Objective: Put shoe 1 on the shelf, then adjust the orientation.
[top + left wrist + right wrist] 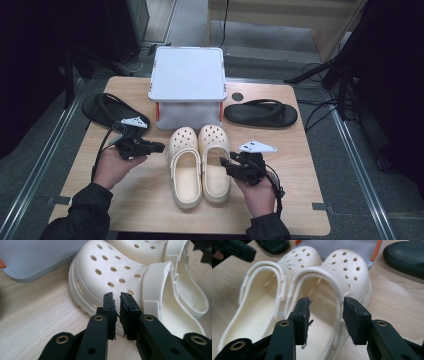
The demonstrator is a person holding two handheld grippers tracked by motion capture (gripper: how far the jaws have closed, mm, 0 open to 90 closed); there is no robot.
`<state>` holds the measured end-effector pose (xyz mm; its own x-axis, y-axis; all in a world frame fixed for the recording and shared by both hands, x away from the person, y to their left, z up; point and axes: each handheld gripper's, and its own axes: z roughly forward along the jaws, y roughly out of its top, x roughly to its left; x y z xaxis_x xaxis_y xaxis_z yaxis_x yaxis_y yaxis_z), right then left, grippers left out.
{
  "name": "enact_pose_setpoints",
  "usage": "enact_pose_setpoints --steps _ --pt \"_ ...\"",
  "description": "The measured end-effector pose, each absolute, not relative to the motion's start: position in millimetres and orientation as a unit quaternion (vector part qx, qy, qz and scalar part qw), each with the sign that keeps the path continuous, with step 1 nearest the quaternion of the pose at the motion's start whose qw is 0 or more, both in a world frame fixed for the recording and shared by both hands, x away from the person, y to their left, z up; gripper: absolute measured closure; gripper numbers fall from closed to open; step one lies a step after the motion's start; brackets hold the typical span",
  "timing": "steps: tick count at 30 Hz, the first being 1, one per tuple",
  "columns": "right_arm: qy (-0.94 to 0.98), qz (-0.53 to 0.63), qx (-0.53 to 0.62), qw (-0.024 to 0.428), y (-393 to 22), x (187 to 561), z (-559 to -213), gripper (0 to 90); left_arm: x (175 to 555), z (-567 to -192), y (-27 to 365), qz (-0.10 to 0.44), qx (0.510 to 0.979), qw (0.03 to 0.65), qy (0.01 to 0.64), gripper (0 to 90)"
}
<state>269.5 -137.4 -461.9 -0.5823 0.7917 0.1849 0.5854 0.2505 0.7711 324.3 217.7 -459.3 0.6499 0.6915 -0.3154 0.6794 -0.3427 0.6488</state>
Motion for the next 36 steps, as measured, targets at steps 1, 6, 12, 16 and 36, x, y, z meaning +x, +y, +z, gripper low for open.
enact_pose_setpoints --steps 1,6,12,16,36 --pt "0.781 0.429 0.438 0.12 -136.7 267.6 -460.9 57.5 326.8 -455.9 218.1 0.008 0.819 0.392 0.419 85.4" --pt "0.786 0.43 0.429 0.111 -131.0 261.8 -460.5 57.3 339.0 -443.7 220.7 0.006 0.819 0.391 0.421 86.6" --pt "0.792 0.431 0.422 0.093 -122.5 256.7 -467.4 56.3 356.7 -428.5 225.5 0.003 0.818 0.393 0.421 87.3" --pt "0.794 0.43 0.42 0.086 -117.2 255.1 -470.7 55.5 366.3 -418.8 229.1 0.003 0.816 0.398 0.419 88.5" --pt "0.787 0.437 0.429 0.077 -104.4 256.9 -480.3 53.3 410.0 -388.5 238.2 0.023 0.804 0.42 0.419 89.3"
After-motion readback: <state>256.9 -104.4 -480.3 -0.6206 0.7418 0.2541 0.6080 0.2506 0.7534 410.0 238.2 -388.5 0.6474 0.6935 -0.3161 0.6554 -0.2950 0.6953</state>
